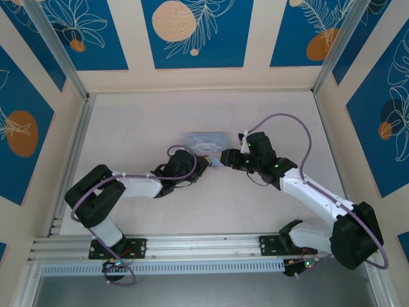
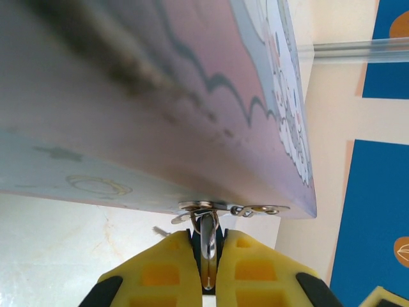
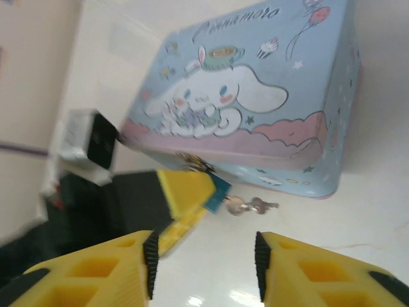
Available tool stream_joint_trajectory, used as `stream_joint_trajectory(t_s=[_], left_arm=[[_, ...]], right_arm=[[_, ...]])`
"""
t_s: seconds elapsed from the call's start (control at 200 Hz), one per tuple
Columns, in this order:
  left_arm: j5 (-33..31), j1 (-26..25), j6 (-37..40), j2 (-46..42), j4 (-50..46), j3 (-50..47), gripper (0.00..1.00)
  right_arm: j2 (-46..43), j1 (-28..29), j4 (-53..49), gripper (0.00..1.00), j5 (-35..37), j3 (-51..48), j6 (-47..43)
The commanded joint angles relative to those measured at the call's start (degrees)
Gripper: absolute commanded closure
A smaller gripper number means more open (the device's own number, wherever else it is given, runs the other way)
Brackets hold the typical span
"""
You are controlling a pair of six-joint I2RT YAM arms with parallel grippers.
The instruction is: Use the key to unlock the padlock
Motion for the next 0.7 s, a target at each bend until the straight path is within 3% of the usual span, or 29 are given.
stream_joint_trajectory(t_s=[0.0,0.395,0.695], left_arm=[[3.3,0.6,1.5,-0.4,-1.0,2.7,1.0],[7.6,1.3,1.3,-0.1,-3.2,5.4,1.0],[9.2,1.6,1.4,0.1,-3.4,5.9,1.0]], right_arm=[[2.0,3.5,-6.4,0.58,8.0,2.1,-13.0],[7.3,10.4,1.8,0.58,18.9,-0.9,-21.1],[10.0,10.8,4.7,0.59,19.1,-0.8,-23.9]])
